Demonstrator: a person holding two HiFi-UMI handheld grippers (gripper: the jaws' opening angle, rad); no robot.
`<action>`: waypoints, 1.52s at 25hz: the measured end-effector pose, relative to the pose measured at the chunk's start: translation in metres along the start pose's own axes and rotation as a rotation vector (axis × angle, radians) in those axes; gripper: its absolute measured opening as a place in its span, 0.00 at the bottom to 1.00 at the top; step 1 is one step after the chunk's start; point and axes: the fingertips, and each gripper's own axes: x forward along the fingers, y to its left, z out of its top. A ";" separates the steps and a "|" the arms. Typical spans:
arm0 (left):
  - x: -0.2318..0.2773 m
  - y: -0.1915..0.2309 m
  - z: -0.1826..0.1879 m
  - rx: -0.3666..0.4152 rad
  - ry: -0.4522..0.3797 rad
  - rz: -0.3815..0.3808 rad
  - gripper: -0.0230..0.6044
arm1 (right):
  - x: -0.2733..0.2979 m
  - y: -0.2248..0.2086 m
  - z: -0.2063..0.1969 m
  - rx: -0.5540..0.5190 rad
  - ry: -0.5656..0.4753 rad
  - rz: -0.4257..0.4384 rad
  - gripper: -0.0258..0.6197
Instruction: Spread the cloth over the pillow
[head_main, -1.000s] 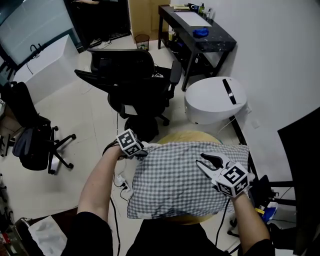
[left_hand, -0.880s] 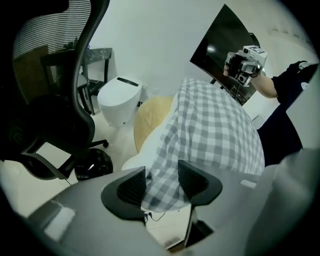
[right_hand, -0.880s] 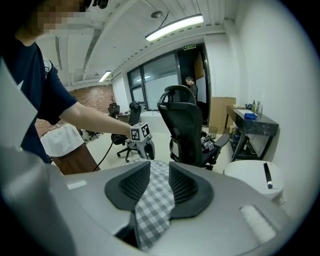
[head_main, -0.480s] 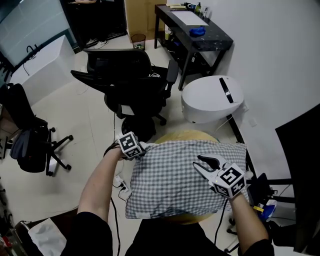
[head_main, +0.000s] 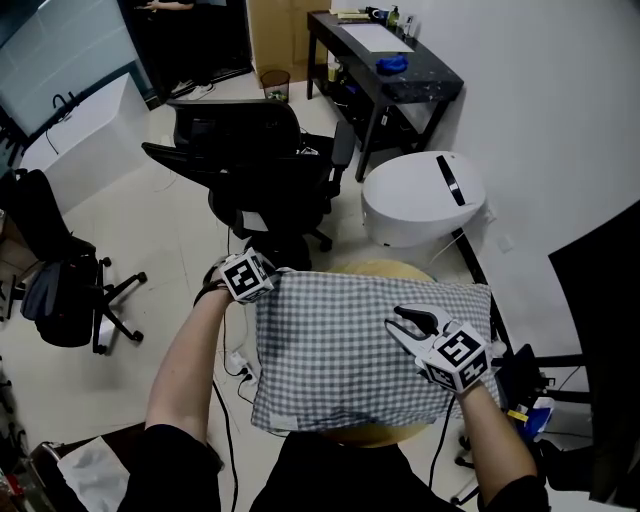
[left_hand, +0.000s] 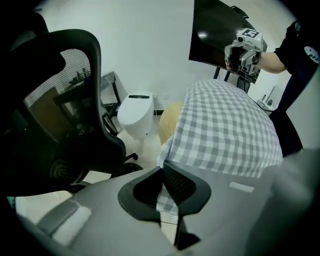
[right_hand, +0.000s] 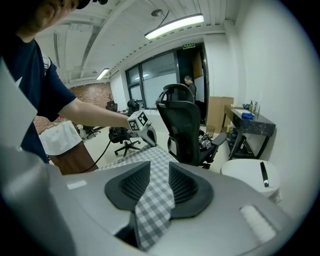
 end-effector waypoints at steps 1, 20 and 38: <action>-0.005 0.005 0.002 -0.004 0.004 0.021 0.04 | 0.001 0.000 0.000 -0.010 0.003 -0.004 0.24; 0.026 0.020 -0.030 0.044 0.207 0.139 0.04 | 0.035 -0.003 -0.055 -0.029 0.157 -0.009 0.24; -0.007 -0.004 -0.039 -0.026 0.130 0.197 0.27 | -0.008 0.009 -0.031 -0.059 0.020 -0.099 0.24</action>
